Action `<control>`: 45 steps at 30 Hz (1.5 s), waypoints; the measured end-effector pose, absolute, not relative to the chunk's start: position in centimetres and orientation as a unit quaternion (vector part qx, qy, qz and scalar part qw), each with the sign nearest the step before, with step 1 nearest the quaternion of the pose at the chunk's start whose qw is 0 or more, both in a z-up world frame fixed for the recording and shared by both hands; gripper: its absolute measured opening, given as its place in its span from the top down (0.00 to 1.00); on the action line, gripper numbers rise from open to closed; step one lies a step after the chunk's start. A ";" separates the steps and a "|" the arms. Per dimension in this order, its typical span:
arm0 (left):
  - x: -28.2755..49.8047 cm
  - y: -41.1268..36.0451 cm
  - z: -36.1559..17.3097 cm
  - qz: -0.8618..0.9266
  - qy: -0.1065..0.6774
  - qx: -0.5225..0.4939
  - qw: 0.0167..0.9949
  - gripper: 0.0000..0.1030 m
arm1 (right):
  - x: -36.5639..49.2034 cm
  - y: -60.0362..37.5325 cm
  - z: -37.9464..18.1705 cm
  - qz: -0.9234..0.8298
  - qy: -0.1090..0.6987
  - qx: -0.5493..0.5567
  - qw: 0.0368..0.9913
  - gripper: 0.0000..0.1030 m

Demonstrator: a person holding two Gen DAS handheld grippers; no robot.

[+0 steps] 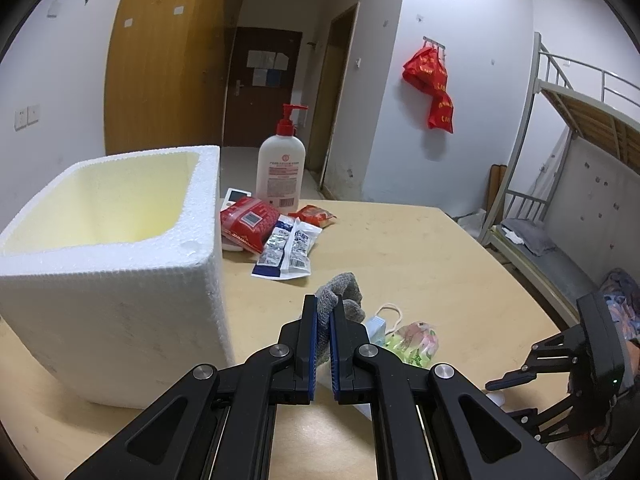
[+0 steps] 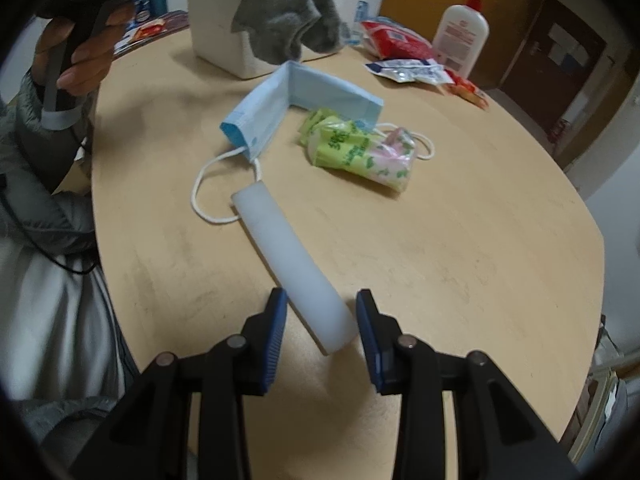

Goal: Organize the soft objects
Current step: 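Lift the grey sock with left gripper while right gripper closes on the foam strip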

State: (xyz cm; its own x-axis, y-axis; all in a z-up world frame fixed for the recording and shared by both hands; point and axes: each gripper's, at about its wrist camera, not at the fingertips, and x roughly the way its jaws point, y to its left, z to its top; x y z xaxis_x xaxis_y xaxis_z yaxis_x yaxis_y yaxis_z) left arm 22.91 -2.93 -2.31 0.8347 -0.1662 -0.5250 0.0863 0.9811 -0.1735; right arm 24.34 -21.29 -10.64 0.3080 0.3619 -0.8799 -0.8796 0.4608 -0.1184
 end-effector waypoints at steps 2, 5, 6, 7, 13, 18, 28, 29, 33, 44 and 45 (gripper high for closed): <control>22.8 -2.7 -2.2 -0.064 0.278 -0.075 0.955 0.95 | 24.6 -21.2 -10.7 0.430 0.421 -0.309 0.737 0.61; 22.4 -2.4 -2.0 -0.062 0.275 -0.077 0.956 0.95 | 24.9 -21.2 -10.8 0.448 0.428 -0.299 0.726 0.63; 22.3 -2.3 -1.9 -0.061 0.274 -0.077 0.957 0.95 | 25.0 -21.2 -10.9 0.452 0.429 -0.299 0.722 0.64; 22.2 -2.2 -1.8 -0.060 0.272 -0.078 0.957 0.95 | 25.1 -21.3 -10.9 0.458 0.429 -0.299 0.719 0.67; 21.6 -1.7 -1.2 -0.054 0.264 -0.079 0.960 0.95 | 25.2 -21.7 -10.8 0.462 0.423 -0.287 0.725 0.68; 21.2 -1.5 -0.7 -0.051 0.255 -0.075 0.963 0.95 | 25.0 -22.0 -10.3 0.440 0.430 -0.268 0.741 0.72; 21.1 -1.5 -0.7 -0.057 0.257 -0.078 0.961 0.95 | 24.4 -24.9 -8.3 0.375 0.439 -0.196 0.792 0.77; 21.1 -1.6 -0.6 -0.057 0.256 -0.078 0.962 0.95 | 24.1 -24.9 -8.3 0.387 0.439 -0.193 0.788 0.77; 21.0 -1.6 -0.4 -0.058 0.255 -0.076 0.962 0.95 | 23.1 -23.4 -8.3 0.423 0.411 -0.240 0.771 0.70; 20.8 -0.8 -0.2 -0.037 0.250 -0.078 0.964 0.95 | 24.7 -20.5 -10.9 0.447 0.426 -0.293 0.730 0.54; 20.8 -0.8 -0.2 -0.037 0.250 -0.079 0.964 0.95 | 24.5 -20.4 -11.1 0.452 0.428 -0.296 0.725 0.54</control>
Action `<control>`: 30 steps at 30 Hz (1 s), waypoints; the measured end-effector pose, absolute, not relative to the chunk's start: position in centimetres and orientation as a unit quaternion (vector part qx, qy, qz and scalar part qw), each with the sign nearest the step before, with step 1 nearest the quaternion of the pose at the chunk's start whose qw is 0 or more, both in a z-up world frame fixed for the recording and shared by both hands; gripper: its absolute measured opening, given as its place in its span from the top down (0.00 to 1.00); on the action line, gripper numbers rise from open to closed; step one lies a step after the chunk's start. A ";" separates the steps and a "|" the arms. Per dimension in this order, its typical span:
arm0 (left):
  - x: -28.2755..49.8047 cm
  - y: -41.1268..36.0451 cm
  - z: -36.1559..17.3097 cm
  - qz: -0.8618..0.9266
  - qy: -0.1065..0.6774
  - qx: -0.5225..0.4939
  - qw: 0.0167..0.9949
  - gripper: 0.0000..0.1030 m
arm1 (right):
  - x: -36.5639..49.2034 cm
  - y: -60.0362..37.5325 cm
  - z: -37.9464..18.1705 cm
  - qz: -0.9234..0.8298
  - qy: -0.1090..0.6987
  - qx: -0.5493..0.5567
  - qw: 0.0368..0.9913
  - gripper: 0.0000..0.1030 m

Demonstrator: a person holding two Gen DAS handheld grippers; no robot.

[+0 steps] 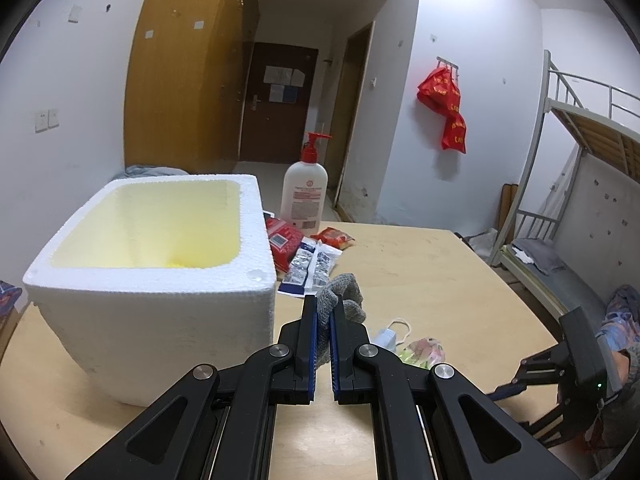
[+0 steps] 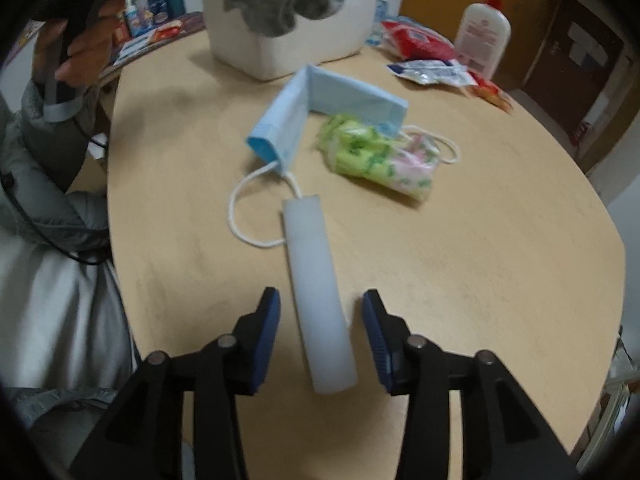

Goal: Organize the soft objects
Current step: 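Lift the grey sock with left gripper while right gripper closes on the foam strip, then carry the grey sock and white foam strip over the white foam box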

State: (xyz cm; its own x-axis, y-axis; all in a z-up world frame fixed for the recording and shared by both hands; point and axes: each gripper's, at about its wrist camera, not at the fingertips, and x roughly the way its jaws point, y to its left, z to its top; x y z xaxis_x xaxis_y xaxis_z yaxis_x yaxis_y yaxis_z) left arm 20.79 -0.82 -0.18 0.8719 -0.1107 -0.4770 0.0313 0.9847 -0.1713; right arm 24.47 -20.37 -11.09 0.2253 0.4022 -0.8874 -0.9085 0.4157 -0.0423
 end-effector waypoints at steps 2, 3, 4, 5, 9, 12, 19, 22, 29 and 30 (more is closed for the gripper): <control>20.8 -0.8 -0.2 -0.037 0.251 -0.080 0.964 0.95 | 24.4 -20.1 -11.1 0.463 0.431 -0.291 0.718 0.54; 20.8 -0.8 -0.2 -0.038 0.252 -0.079 0.964 0.95 | 24.4 -20.1 -11.0 0.462 0.432 -0.290 0.718 0.54; 20.8 -1.0 -0.2 -0.040 0.253 -0.077 0.964 0.95 | 24.3 -20.0 -11.0 0.464 0.432 -0.292 0.716 0.54; 20.8 -1.1 -0.2 -0.040 0.253 -0.075 0.964 0.95 | 24.2 -19.9 -11.0 0.467 0.432 -0.294 0.713 0.54; 20.8 -1.4 -0.4 -0.045 0.253 -0.075 0.963 0.95 | 24.2 -19.9 -11.0 0.460 0.443 -0.289 0.713 0.67; 20.7 -1.4 -0.3 -0.046 0.251 -0.075 0.964 0.95 | 24.2 -19.8 -10.9 0.438 0.441 -0.295 0.725 0.81; 19.9 -1.1 0.3 -0.047 0.239 -0.074 0.967 0.95 | 23.2 -19.7 -10.2 0.397 0.427 -0.295 0.757 0.87; 19.2 -1.1 1.0 -0.046 0.227 -0.071 0.970 0.95 | 23.3 -20.5 -9.5 0.390 0.425 -0.274 0.770 0.87; 17.8 -1.2 1.9 -0.048 0.214 -0.065 0.973 0.95 | 22.6 -23.0 -6.8 0.369 0.395 -0.190 0.820 0.87; 17.6 -1.3 2.0 -0.049 0.214 -0.062 0.974 0.95 | 22.7 -23.1 -6.6 0.366 0.393 -0.175 0.825 0.87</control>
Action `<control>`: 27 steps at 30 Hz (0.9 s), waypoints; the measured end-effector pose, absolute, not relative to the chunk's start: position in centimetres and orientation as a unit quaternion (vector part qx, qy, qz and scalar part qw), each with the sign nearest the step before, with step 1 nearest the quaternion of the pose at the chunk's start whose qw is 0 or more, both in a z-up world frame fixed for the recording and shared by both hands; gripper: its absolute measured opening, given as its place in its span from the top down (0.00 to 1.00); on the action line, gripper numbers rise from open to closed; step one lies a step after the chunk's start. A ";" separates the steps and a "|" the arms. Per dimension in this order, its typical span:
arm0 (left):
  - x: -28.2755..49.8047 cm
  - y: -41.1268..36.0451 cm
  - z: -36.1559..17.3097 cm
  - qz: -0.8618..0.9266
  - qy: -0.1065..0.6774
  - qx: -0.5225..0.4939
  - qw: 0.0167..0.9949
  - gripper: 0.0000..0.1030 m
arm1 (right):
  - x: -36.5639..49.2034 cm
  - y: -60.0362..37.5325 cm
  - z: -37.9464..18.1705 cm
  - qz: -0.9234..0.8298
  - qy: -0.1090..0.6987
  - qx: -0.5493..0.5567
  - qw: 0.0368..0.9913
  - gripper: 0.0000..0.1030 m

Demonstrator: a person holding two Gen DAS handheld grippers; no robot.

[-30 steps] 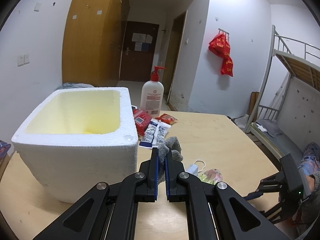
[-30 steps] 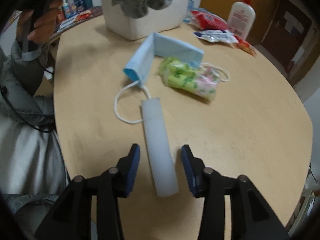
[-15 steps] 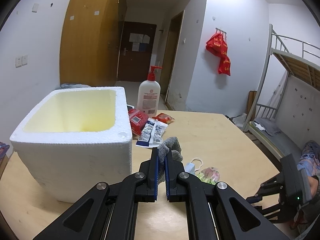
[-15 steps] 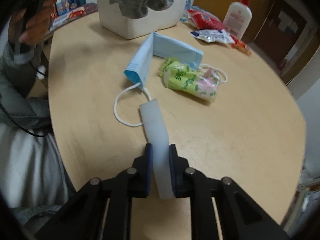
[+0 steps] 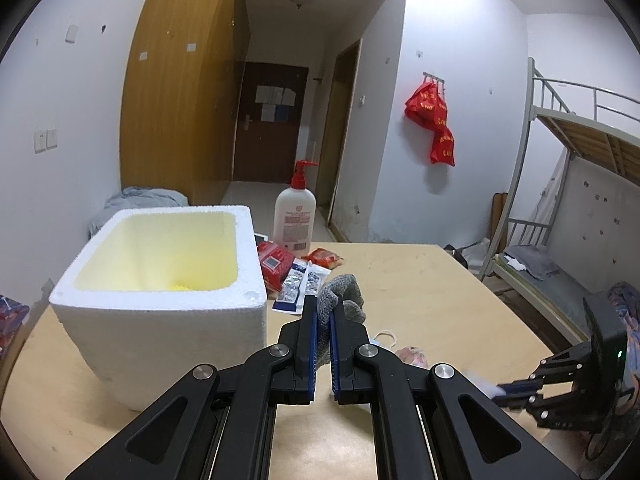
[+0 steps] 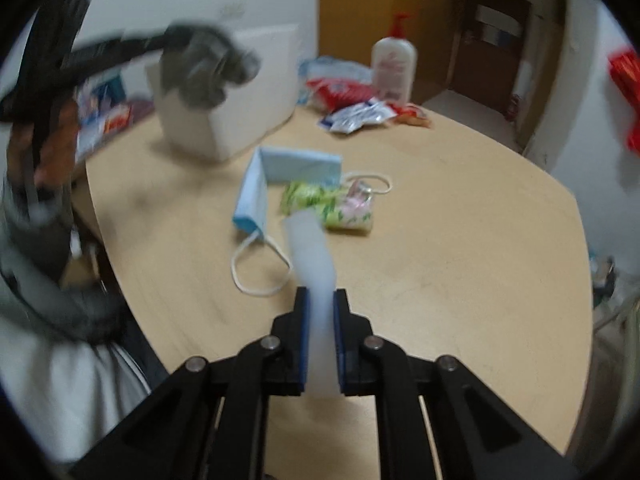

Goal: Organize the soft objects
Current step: 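Carry the grey sock and white foam strip over the white foam box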

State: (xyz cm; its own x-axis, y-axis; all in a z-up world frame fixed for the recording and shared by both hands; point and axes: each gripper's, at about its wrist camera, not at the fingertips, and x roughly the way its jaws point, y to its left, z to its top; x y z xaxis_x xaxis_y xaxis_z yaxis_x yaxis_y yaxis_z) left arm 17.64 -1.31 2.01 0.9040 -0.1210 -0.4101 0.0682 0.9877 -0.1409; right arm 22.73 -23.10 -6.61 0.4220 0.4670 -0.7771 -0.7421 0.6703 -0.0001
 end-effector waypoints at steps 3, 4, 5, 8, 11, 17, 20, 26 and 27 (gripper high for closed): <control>17.0 -1.6 2.5 -0.051 0.210 -0.052 0.975 0.95 | 22.4 -24.0 -6.0 0.358 0.379 -0.115 0.845 0.87; 16.8 -1.6 2.6 -0.052 0.209 -0.051 0.975 0.95 | 22.2 -24.4 -5.6 0.356 0.367 -0.092 0.855 0.87; 16.6 -1.6 2.7 -0.054 0.208 -0.049 0.976 0.95 | 22.0 -24.6 -5.3 0.358 0.362 -0.077 0.857 0.87; 15.8 -1.3 3.1 -0.055 0.203 -0.047 0.977 0.95 | 21.6 -24.8 -4.5 0.356 0.335 -0.043 0.871 0.87; 15.0 -1.0 3.6 -0.053 0.196 -0.045 0.978 0.95 | 21.2 -24.9 -3.5 0.361 0.312 -0.008 0.879 0.87; 13.3 -0.3 4.4 -0.045 0.184 -0.042 0.981 0.95 | 20.5 -23.9 -2.1 0.380 0.280 0.019 0.881 0.87; 12.3 0.3 4.7 -0.038 0.177 -0.041 0.983 0.95 | 20.2 -23.0 -1.5 0.391 0.268 0.026 0.880 0.87; 11.1 1.6 5.0 -0.025 0.173 -0.041 0.984 0.95 | 19.8 -21.4 -1.0 0.399 0.257 0.029 0.880 0.87; 10.9 1.9 5.0 -0.022 0.172 -0.042 0.984 0.95 | 19.8 -21.2 -1.0 0.400 0.256 0.030 0.879 0.87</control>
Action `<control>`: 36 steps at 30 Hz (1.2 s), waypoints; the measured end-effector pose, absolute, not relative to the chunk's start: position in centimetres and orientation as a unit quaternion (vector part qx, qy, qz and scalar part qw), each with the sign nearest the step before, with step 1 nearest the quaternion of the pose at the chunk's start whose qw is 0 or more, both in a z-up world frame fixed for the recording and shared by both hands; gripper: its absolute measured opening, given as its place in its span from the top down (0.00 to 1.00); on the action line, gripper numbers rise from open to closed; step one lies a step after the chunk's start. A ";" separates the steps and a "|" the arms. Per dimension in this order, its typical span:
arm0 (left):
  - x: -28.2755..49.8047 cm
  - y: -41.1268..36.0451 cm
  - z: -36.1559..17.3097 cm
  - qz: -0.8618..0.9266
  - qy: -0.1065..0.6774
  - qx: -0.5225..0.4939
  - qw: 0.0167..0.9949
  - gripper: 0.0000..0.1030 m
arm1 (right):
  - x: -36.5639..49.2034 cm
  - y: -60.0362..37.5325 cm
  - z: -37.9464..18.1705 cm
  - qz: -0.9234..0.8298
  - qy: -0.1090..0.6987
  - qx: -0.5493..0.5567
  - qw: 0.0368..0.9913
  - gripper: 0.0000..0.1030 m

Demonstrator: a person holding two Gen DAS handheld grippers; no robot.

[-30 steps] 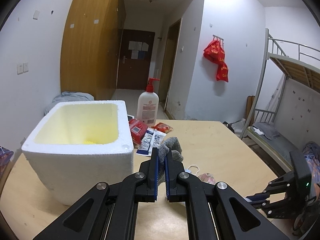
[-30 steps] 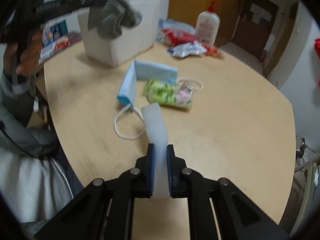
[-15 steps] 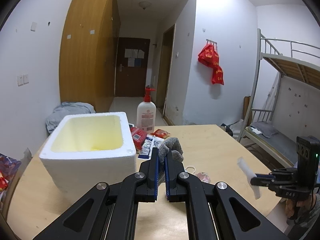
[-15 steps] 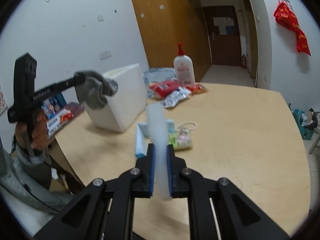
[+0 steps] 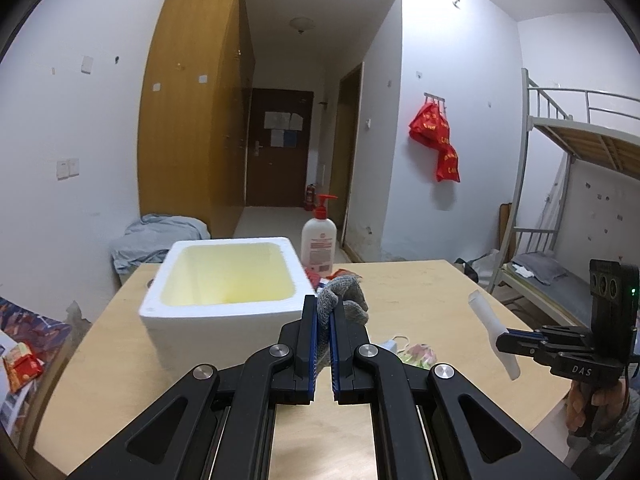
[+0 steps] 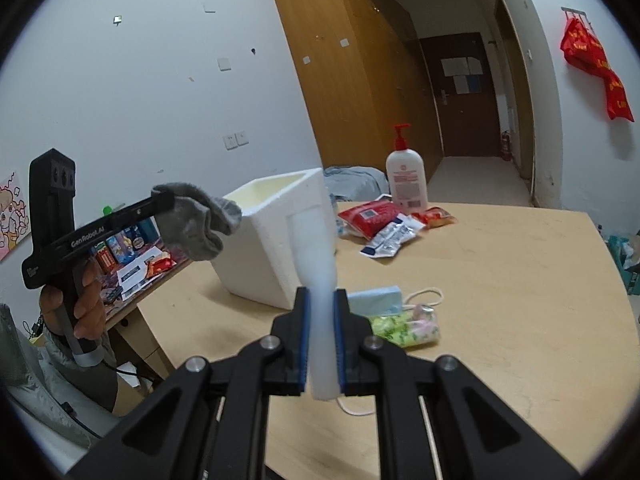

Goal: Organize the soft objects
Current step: 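Carry the grey sock and white foam strip over the white foam box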

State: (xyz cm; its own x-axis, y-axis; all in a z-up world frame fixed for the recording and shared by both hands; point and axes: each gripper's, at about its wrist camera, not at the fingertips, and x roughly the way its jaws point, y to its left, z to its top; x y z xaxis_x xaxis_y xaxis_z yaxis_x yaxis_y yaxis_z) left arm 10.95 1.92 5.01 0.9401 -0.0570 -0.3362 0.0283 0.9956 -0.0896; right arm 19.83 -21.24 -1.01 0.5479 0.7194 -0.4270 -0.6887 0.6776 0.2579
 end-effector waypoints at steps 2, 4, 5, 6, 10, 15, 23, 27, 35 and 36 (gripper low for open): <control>10.7 2.3 5.1 -0.018 0.171 -0.043 0.984 0.95 | 19.6 -20.9 -0.9 0.404 0.255 0.029 0.878 0.87; 10.4 2.9 5.2 -0.012 0.168 -0.045 0.985 0.95 | 19.6 -20.5 -0.9 0.405 0.255 0.027 0.878 0.87; 10.2 3.1 5.2 -0.011 0.168 -0.046 0.985 0.95 | 19.5 -20.2 -0.9 0.407 0.255 0.029 0.877 0.87; 10.0 3.3 5.2 -0.009 0.168 -0.047 0.985 0.95 | 19.4 -19.9 -0.8 0.408 0.255 0.026 0.876 0.87; 9.1 4.2 5.1 0.001 0.165 -0.049 0.985 0.95 | 19.3 -18.7 -0.6 0.413 0.252 0.020 0.875 0.87; 8.2 5.6 5.1 0.020 0.163 -0.055 0.985 0.95 | 19.1 -17.1 -0.3 0.421 0.247 0.020 0.873 0.87; 6.9 7.3 5.4 0.046 0.158 -0.058 0.985 0.95 | 18.7 -13.9 0.3 0.446 0.240 0.007 0.862 0.87; 6.1 7.9 5.5 0.058 0.154 -0.058 0.985 0.95 | 18.5 -12.4 0.7 0.462 0.237 0.001 0.855 0.87; 4.7 9.4 5.7 0.083 0.147 -0.063 0.984 0.95 | 17.9 -9.2 1.3 0.498 0.231 -0.015 0.836 0.87; 4.6 9.6 5.7 0.086 0.146 -0.064 0.983 0.95 | 17.8 -8.9 1.3 0.499 0.230 -0.016 0.835 0.87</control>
State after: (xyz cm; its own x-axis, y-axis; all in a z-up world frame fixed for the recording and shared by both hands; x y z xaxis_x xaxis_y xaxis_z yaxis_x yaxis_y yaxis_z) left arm 4.58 9.55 5.67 0.9426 0.1496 -0.2987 -0.1868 0.9773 -0.1000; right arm 17.83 -8.89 1.31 0.3953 0.8265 -0.4008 -0.8415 0.5007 0.2026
